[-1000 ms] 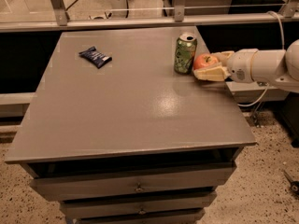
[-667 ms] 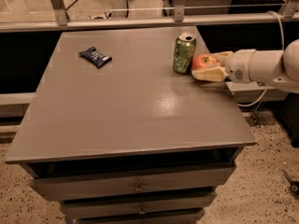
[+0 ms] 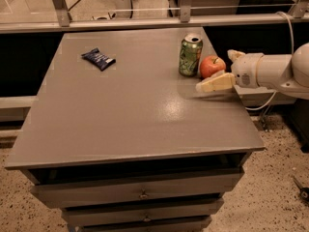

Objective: Move apple near green can

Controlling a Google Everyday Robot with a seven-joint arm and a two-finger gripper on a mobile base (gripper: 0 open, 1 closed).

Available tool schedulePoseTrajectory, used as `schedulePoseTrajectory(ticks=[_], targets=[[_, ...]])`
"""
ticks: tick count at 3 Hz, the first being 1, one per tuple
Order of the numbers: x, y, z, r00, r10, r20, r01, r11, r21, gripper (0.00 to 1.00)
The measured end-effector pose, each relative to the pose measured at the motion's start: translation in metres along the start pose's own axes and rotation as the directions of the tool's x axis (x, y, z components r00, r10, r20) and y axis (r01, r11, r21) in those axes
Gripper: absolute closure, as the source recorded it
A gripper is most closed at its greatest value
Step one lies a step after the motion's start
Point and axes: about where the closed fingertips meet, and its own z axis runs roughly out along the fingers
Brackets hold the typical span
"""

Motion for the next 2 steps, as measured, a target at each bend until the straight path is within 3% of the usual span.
schedulePoseTrajectory(ticks=[1,2], targets=[[-0.009,0.016,-0.023,0.999,-0.033,-0.03,0.033,0.9994,-0.001,0.0],[-0.04,0.04,-0.072,0.991,-0.112,-0.073,0.112,0.9937,-0.014,0.0]])
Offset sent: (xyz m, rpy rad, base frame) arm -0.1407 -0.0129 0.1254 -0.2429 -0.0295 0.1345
